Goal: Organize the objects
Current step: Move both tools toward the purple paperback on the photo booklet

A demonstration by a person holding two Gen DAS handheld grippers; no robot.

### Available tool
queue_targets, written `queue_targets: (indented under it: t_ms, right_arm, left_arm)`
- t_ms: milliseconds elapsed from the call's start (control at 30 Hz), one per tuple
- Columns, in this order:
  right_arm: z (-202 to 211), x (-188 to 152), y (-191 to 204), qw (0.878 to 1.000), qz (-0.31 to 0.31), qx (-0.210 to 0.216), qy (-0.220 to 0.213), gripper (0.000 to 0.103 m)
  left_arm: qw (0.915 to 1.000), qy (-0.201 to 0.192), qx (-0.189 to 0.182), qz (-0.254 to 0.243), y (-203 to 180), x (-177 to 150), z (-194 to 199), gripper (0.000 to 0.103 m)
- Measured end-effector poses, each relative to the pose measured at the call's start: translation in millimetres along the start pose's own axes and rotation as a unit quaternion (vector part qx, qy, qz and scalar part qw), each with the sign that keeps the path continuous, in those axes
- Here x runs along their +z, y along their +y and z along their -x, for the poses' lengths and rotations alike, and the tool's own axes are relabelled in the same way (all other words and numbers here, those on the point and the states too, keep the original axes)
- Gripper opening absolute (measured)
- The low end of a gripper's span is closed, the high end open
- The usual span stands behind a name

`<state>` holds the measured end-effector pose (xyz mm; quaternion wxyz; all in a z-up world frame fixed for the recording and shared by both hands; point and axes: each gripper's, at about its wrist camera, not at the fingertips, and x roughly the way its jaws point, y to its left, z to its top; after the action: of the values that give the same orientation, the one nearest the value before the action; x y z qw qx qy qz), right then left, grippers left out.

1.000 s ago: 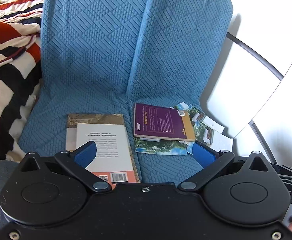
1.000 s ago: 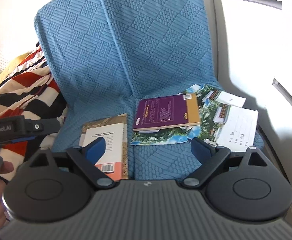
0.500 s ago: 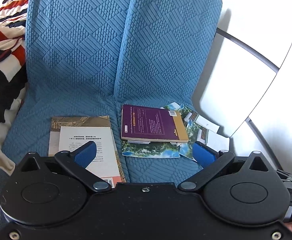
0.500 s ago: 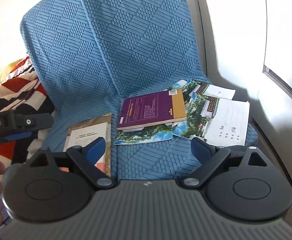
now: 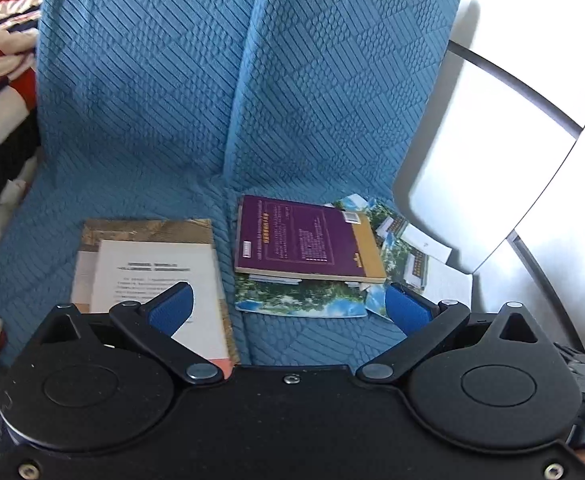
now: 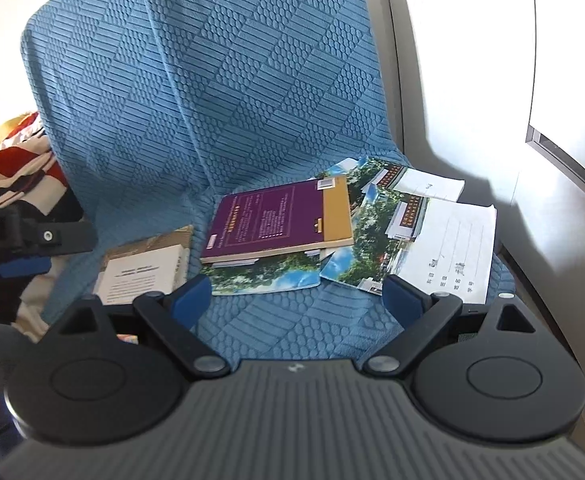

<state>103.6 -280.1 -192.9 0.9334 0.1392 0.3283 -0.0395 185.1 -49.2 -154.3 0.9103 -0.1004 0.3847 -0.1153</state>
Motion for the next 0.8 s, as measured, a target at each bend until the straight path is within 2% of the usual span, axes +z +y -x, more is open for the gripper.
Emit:
queue_targets:
  t_ms: [100,233,367,500,800]
  right_arm:
    - [-11.5,-1.5,-2.9,1.000,-0.006,0.007,-0.002,0.094]
    - [-23.6,-2.1,-7.2,1.000,-0.021,0.000,-0.006,0.094]
    - [-35.2,0.9,-15.2,0.999,-0.038,-0.006,-0.006,0.094]
    - [-55.2,4.8,-27.1,0.998,-0.062,-0.010,0.011,0.094]
    - [-106.0,18.8,-46.9,0.995,-0.100,-0.002,-0.014,0.093]
  left_arm:
    - [0.9999,0.002,0.001,0.012,0.9,0.7,-13.9,0.102]
    - [0.9998,0.006,0.019,-0.002,-2.9,2.7,-34.3,0.102]
    - [0.9988,0.031,0.003,0.039,4.7,4.2,-62.0,0.102]
    - [0.9978,0.051,0.023,0.037,3.2,3.5,-91.3,0.102]
    - [0.9973,0.059,0.016,0.042,0.6,8.1,-145.9,0.101]
